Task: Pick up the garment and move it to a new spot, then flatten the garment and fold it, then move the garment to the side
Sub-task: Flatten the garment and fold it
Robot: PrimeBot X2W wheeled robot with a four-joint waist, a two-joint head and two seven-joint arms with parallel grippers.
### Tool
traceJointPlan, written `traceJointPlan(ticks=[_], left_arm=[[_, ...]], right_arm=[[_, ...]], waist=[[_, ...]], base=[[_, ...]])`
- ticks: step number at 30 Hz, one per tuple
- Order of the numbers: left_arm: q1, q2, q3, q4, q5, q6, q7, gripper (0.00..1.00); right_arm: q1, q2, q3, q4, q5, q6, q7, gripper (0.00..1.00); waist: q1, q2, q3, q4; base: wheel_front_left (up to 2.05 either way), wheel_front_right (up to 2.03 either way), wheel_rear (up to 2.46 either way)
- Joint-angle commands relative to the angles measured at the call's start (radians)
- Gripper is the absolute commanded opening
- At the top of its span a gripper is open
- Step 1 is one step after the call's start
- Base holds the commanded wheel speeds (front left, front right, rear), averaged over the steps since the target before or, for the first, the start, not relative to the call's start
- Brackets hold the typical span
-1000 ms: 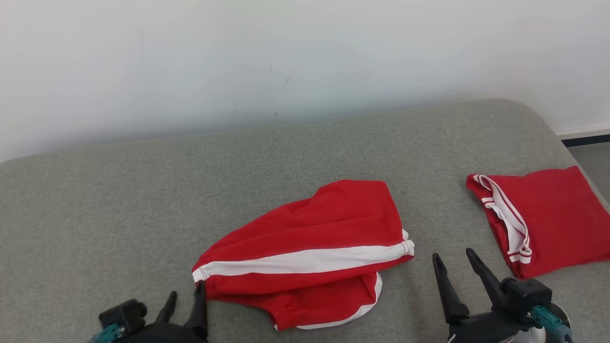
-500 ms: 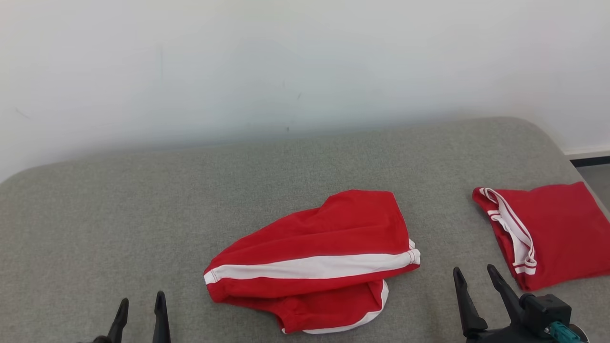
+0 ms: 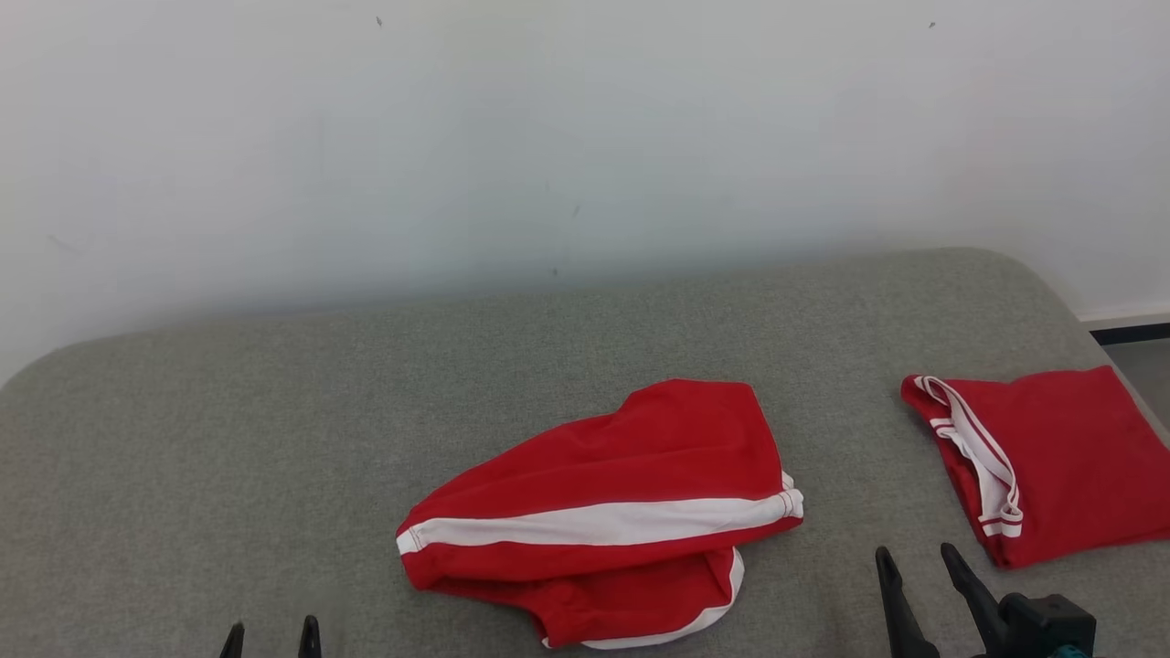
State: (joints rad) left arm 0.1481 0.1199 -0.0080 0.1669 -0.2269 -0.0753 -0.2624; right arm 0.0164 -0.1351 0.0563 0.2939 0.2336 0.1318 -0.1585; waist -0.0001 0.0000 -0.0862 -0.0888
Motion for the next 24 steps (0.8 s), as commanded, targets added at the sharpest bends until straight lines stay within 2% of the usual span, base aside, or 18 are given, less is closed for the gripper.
traceJointPlan(ticks=[1,11,24], left_arm=[[0.023,-0.01,0.015,-0.006,0.016,-0.006,-0.003,1.0],[0.036,-0.044,0.075,0.019,0.05,-0.039,-0.003,1.0],[0.018,-0.062,0.082,0.03,0.069,-0.054,-0.003,1.0]], right_arm=[[0.011,0.003,-0.004,0.002,-0.008,-0.002,-0.002,1.0],[0.026,0.002,0.001,-0.012,-0.018,-0.002,0.004,1.0],[0.02,0.004,0.003,-0.018,-0.017,-0.003,0.009,1.0]], waist=[[0.0001,0.0,-0.002,0.001],[0.0001,0.0,-0.006,0.013],[0.0001,0.0,0.005,0.024]], base=[[0.0,0.0,0.0],[0.0,0.0,0.0],[0.0,0.0,0.0]])
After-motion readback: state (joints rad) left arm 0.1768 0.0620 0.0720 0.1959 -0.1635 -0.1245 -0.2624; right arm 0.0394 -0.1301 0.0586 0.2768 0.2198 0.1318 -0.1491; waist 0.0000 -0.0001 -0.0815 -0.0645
